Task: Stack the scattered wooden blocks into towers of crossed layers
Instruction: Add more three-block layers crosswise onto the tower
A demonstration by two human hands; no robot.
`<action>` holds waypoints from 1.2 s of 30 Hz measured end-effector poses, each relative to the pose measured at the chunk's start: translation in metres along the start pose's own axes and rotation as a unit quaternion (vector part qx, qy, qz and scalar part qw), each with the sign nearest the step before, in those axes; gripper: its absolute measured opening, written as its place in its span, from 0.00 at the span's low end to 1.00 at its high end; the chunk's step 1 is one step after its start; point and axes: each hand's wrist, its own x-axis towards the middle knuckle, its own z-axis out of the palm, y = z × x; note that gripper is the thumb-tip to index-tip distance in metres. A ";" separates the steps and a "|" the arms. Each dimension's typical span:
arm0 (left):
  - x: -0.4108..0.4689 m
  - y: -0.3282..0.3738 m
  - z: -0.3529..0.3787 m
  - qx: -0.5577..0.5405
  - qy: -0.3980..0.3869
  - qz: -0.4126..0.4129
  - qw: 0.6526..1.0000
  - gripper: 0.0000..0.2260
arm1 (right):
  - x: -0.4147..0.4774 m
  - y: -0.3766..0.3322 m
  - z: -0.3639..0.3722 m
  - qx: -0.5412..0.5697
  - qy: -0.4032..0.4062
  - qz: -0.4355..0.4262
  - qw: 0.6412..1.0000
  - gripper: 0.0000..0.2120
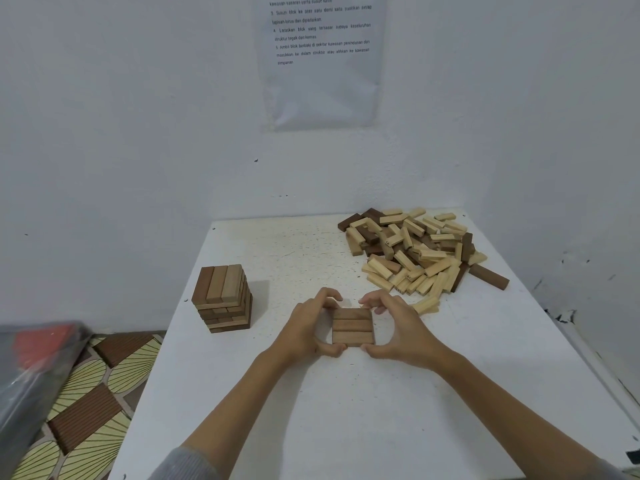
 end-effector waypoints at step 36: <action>-0.079 -0.025 -0.205 0.038 0.114 -0.031 0.992 0.33 | 0.101 -0.175 0.078 0.094 0.011 -0.144 0.985 0.31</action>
